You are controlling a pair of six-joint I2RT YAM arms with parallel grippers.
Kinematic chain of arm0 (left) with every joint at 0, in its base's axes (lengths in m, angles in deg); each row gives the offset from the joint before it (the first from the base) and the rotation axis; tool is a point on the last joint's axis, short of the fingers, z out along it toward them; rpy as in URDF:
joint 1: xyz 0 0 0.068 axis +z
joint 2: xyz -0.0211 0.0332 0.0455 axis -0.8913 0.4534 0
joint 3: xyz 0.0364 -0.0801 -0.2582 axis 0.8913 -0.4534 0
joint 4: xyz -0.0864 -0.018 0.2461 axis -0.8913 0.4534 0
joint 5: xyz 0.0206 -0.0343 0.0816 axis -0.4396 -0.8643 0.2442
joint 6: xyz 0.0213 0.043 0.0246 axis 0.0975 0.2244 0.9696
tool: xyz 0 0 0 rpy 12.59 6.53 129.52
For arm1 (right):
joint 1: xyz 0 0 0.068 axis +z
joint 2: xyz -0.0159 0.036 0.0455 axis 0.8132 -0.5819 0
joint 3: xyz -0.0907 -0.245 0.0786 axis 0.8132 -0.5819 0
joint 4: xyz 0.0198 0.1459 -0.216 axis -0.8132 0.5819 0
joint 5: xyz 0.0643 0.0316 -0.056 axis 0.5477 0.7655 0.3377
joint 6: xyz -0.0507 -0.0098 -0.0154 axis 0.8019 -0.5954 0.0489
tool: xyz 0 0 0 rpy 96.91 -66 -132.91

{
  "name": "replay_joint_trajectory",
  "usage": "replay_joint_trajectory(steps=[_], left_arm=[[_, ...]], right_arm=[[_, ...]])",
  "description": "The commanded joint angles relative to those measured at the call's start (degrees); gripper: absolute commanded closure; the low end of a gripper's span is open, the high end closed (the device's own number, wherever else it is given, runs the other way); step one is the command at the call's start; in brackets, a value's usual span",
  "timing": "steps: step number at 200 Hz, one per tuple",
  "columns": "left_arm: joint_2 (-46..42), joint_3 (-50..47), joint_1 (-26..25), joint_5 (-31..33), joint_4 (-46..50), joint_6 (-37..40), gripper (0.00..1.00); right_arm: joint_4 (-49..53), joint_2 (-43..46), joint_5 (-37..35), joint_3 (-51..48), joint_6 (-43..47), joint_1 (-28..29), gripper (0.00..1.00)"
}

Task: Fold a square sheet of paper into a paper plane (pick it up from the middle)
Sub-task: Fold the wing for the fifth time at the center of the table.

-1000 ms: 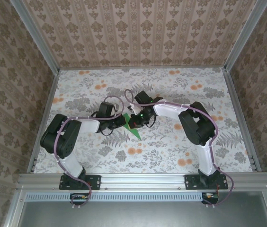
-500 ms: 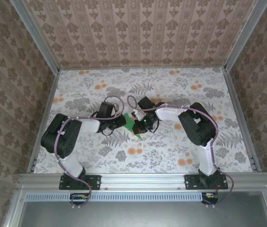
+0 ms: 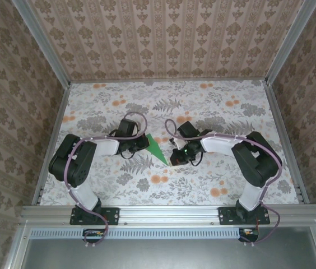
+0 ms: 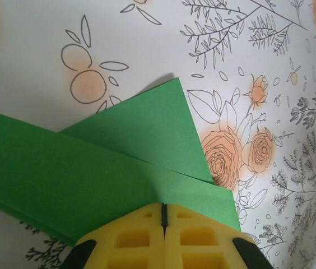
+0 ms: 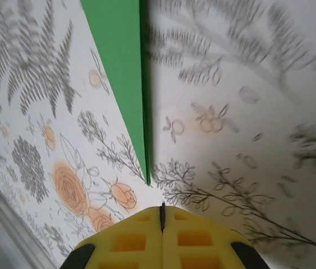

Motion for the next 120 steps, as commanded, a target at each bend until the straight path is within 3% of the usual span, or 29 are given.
replay_joint_trajectory(steps=[1,55,99,120], left_arm=[[-3.6,4.2,-2.2,3.8,8.8,1.6,0.91],[-5.4,14.2,-8.7,18.2,30.3,-4.2,0.49],[-0.2,23.3,-13.7,26.3,41.7,-10.5,0.30],[4.9,29.3,-15.0,29.2,48.0,-10.9,0.28]], right_arm=[[-2.4,4.6,-10.0,1.1,-2.5,-0.5,0.81],[-5.2,7.1,-28.5,1.5,-3.2,-1.0,0.34],[-8.0,10.7,-33.5,-2.9,-4.5,-3.2,0.23],[-8.8,11.6,-33.7,-4.3,-5.4,-4.6,0.22]])
